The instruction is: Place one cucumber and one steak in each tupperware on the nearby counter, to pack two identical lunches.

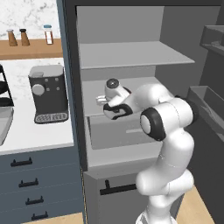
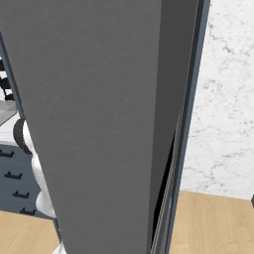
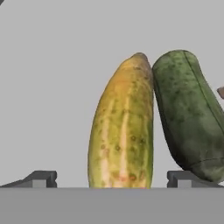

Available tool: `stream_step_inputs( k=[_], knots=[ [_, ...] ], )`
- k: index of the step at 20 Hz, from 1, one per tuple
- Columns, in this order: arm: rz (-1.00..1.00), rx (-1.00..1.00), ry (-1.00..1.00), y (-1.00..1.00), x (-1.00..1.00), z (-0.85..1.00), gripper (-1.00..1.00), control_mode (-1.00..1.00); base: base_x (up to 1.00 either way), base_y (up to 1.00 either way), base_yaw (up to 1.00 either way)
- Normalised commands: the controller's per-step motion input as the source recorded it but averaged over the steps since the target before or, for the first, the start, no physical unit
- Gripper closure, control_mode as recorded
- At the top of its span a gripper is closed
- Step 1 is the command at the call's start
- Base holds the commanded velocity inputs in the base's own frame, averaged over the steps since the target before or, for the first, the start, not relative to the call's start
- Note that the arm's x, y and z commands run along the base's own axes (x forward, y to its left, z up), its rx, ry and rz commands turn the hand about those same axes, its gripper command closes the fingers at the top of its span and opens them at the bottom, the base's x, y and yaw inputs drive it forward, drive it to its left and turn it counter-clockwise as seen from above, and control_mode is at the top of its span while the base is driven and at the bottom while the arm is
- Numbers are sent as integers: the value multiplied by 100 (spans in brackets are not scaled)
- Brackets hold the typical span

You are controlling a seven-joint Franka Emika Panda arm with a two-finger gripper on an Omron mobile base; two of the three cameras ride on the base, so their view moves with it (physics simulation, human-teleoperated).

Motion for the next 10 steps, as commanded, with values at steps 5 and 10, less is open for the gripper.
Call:
stream_step_inputs(
  k=[5, 10],
  knots=[
    [-3, 0, 0, 0, 52, -23, -100, -100, 0, 0, 0],
    [-1, 0, 0, 0, 18, -18, 100, -100, 0, 0, 0]
  ],
)
